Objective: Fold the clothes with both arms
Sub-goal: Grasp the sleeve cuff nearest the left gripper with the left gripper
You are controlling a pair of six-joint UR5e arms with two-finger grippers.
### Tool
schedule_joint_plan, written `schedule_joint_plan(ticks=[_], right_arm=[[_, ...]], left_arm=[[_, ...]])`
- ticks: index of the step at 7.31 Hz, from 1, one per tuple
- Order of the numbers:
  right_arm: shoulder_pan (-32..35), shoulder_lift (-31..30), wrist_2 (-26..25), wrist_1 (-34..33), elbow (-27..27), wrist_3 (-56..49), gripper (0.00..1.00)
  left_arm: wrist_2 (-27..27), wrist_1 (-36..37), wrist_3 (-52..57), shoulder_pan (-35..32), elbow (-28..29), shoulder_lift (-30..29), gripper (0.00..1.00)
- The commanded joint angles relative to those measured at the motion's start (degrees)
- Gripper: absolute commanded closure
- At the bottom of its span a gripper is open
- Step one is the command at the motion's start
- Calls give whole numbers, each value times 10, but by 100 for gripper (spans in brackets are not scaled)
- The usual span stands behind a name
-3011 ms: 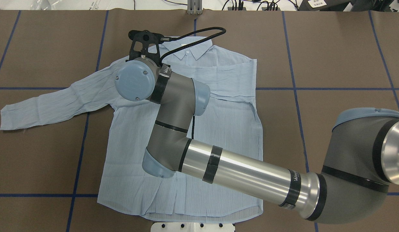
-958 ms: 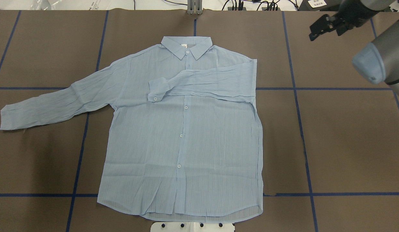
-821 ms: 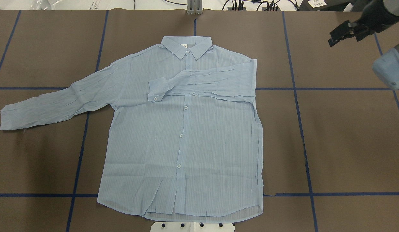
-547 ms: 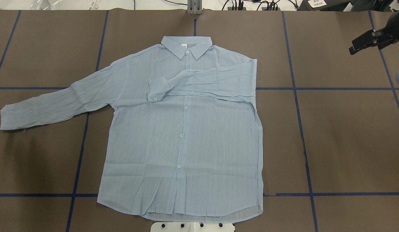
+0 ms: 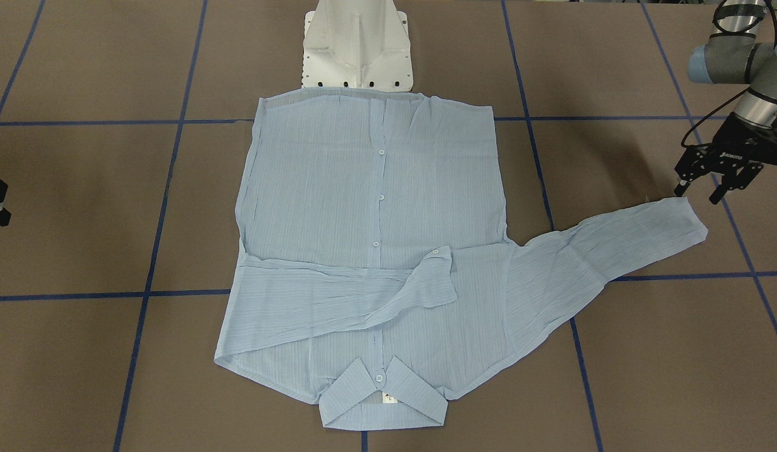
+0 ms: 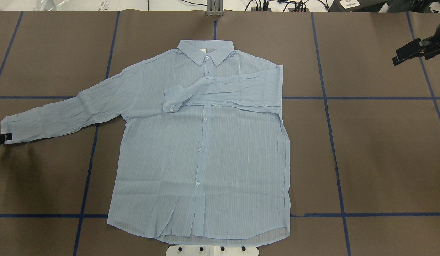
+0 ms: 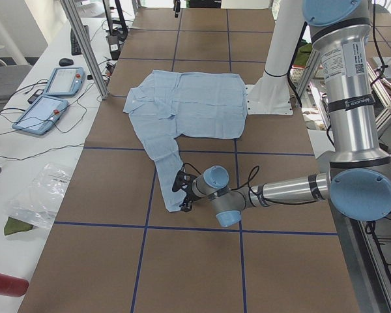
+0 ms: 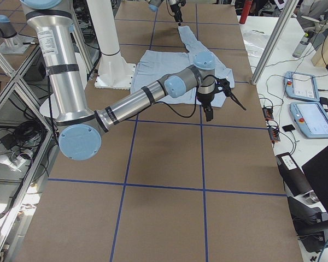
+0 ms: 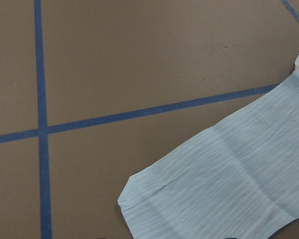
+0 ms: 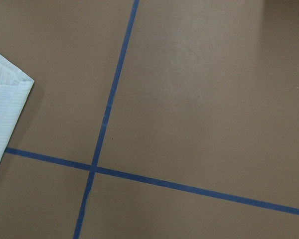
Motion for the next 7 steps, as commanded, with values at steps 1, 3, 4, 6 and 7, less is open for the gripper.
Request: schedule_joint_plan(ticks=[1,3,4,6,7], right_arm=[[0,0,0,0,1,0,0],[0,0,-1,0,0,0,0],[0,0,-1,0,1,0,0],[0,0,-1,0,0,1,0],[0,0,-1,0,0,1,0]], left_arm=[[2,0,-2,12,10,-2,20],[2,0,-2,23,14,-3,21],[2,0,-1,26,14,-3,21],[3,0,2,28,15,-3,27],[2,0,2,29,15,-3,37]])
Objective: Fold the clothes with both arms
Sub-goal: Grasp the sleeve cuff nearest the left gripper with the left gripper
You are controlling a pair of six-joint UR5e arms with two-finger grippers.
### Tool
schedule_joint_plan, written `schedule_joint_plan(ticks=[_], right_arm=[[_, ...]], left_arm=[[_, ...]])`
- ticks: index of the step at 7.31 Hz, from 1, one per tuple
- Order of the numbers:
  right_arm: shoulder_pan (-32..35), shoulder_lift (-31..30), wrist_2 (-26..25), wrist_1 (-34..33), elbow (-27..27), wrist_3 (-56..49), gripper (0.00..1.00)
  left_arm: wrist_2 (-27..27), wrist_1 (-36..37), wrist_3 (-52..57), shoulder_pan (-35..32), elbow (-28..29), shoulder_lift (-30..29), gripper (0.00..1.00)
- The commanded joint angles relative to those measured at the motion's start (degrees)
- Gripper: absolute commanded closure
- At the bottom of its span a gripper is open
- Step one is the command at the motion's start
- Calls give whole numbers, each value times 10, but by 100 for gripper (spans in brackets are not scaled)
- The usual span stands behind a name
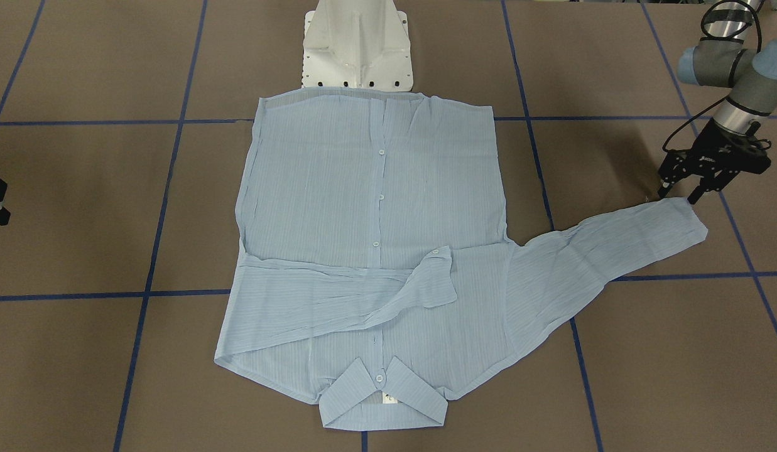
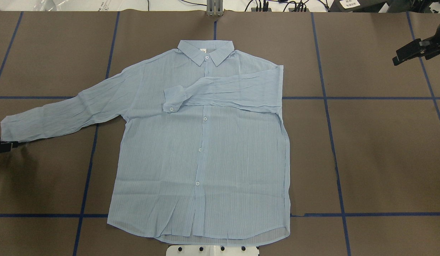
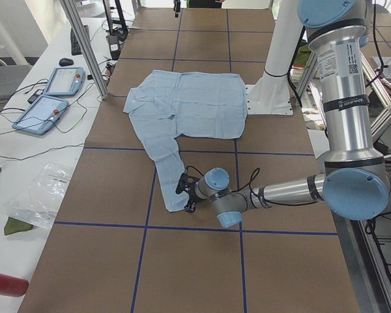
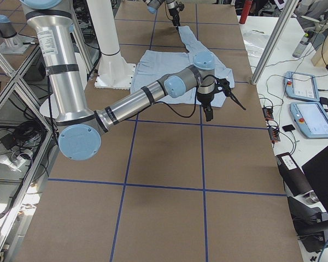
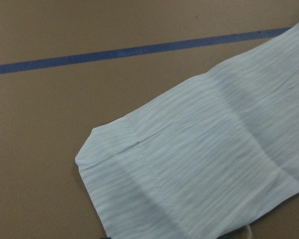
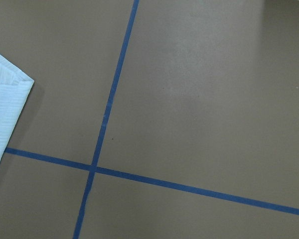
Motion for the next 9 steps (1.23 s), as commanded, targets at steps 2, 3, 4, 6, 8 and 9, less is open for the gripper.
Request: schedule_joint_plan(ticks=[2,3,4,6,8,9], right_arm=[[-1,1,0,0,0,0,0],[0,1,0,0,2,0,0],[0,0,1,0,5,1,0],[0,0,1,0,4,1,0],[0,0,1,0,4,1,0],[0,0,1,0,5,1,0]], left_arm=[[1,0,5,3,3,0,62],[0,0,5,3,2,0,80],[0,0,8,3,-1,-1,98],[-6,-3,36,2,-3,-2,100],[-7,-3,47,1,-34,-8,100],[-7,-4,64,-3,-60,-18,100]])
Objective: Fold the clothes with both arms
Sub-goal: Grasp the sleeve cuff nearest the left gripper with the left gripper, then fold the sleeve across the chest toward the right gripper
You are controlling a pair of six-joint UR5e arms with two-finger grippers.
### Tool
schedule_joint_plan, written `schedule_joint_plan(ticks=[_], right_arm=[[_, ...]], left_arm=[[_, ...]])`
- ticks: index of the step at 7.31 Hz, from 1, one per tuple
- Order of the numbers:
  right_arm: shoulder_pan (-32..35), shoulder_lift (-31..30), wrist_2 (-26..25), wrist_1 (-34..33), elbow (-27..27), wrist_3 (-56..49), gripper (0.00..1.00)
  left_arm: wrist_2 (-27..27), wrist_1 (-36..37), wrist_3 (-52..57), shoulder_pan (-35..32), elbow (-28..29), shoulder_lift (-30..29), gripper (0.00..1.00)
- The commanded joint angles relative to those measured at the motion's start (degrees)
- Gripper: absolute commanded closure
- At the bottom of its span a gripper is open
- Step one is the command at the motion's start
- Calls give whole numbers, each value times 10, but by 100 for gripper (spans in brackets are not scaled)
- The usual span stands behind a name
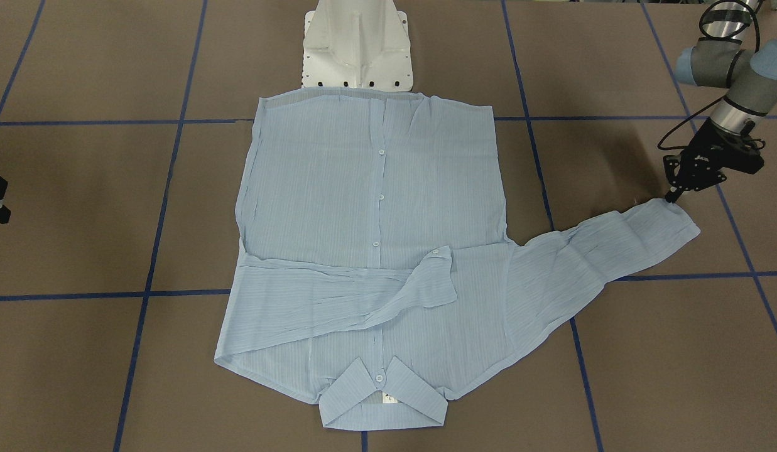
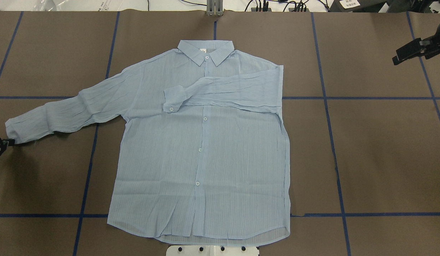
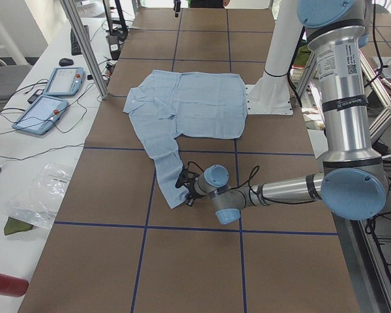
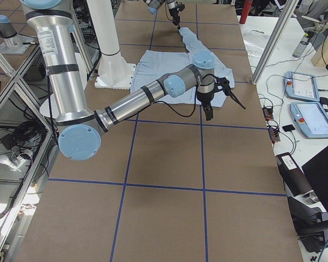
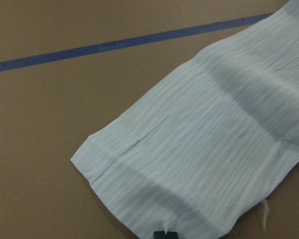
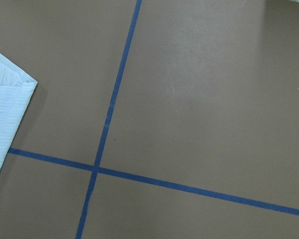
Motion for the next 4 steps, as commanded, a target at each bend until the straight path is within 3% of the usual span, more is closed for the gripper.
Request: schedule_joint_plan(ticks=[1,4], right_arm=[[-1,0,0,0,1,0,0],[-1,1,0,0,1,4,0]], left_arm=[[1,2,13,-9,-61,-25,100],[-16,42,-55,-10,-61,-139,100]])
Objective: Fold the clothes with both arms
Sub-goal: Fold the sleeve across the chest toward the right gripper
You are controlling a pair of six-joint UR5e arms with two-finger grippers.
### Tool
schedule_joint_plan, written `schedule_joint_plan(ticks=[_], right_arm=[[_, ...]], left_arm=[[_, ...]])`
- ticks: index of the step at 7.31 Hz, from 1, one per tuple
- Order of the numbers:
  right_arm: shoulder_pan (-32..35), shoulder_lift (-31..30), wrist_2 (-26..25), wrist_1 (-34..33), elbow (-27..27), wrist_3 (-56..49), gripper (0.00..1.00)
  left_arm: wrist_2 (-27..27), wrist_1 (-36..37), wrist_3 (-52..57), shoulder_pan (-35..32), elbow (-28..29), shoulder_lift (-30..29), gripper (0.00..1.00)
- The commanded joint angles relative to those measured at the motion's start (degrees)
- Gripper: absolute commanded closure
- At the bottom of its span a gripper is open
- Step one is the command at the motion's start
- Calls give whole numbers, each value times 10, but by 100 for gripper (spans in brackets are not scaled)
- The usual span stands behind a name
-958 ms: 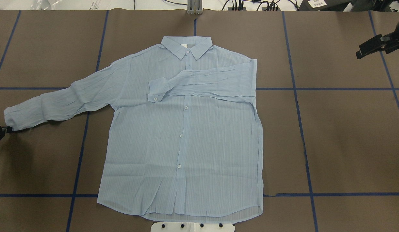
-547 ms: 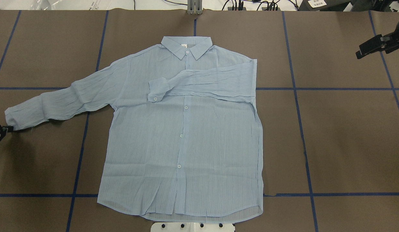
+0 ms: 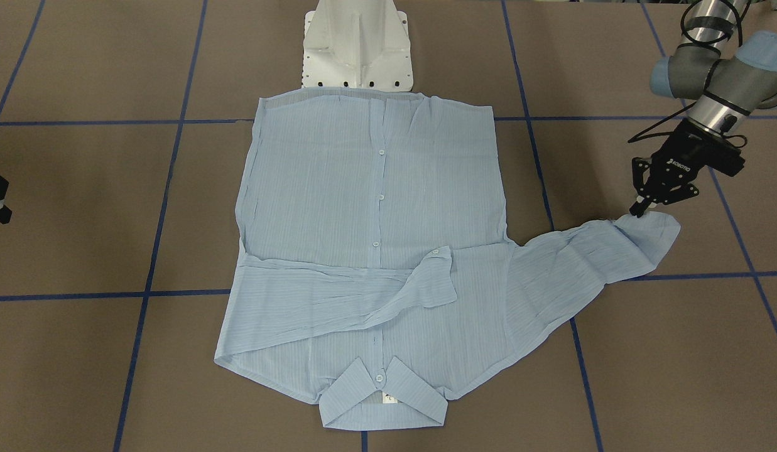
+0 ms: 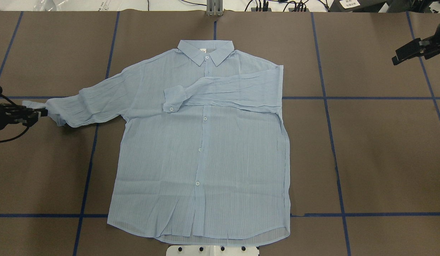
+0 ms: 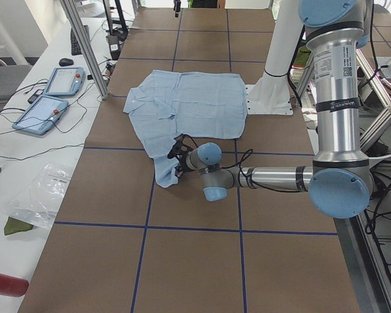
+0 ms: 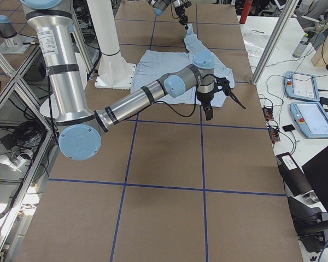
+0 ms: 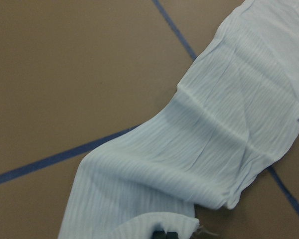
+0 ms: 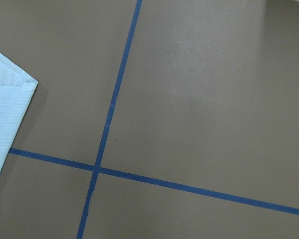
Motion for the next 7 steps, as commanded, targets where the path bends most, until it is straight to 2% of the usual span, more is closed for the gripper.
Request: schedule_joint_plan(ticks=[1,2,4,7], right_arm=[[0,1,0,0,1,3,0],[0,1,0,0,1,3,0],[0,1,0,0,0,3,0],[0,2,-1,0,-2,1,0]], left_arm=[[-24,62,-70,1,0,-101,100],[-24,97,-116,3,6,-161,100],[-19,252,-190,34,20,-312,100],[-9,274,-301,71,80,-450,100]])
